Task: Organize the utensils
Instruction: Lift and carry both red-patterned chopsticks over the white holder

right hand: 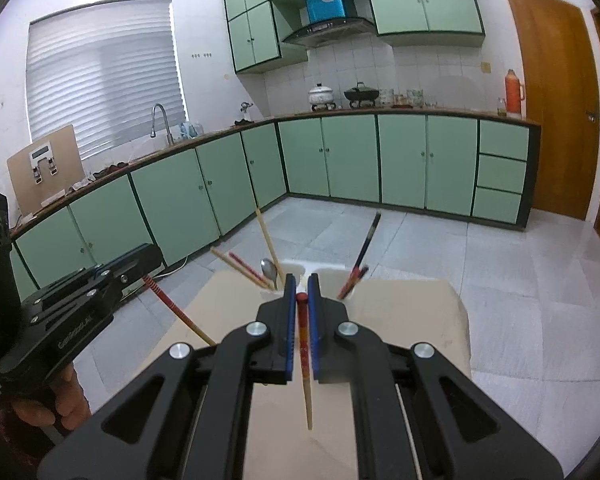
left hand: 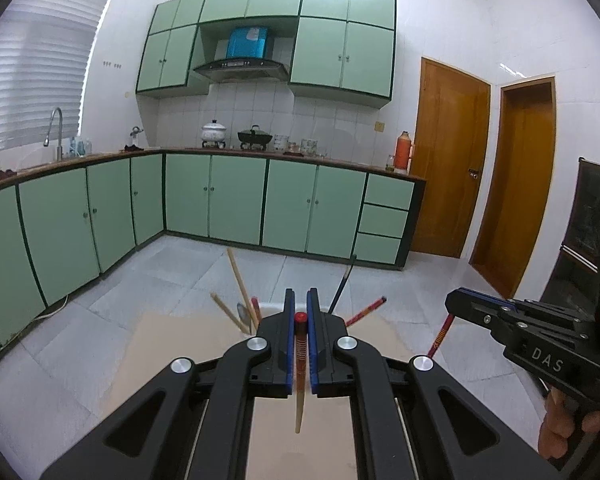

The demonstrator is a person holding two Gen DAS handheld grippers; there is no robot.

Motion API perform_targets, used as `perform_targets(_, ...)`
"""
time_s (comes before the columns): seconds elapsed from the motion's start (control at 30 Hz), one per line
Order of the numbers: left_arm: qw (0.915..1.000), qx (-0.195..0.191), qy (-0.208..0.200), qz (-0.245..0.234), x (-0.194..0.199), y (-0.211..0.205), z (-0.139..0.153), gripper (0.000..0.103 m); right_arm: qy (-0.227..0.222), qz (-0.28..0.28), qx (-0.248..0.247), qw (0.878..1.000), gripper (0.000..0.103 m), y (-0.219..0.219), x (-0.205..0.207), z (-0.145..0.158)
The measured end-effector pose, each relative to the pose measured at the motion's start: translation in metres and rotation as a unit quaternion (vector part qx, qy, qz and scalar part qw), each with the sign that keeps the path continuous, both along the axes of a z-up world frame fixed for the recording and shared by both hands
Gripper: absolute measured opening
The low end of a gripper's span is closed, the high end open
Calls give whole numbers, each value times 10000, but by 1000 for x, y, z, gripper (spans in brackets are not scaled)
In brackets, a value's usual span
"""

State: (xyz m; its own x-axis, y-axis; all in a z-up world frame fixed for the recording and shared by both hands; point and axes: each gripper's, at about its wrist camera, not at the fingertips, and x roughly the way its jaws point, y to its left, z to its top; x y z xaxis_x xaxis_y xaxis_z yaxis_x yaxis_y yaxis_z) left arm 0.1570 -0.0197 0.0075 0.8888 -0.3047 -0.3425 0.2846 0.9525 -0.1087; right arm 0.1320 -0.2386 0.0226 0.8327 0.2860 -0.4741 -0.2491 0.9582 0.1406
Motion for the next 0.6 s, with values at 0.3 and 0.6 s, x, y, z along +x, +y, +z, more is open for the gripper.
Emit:
perform_targets(0.3, 9992, -30, -393, 21, 23, -2, 39, 5, -415, 5, -2, 9991, 5, -2, 29, 40)
perform_targets(0.6, 9973, -30, -720, 135, 64, -3, 72, 5, -798, -18, 71, 9968, 5, -4, 74, 80)
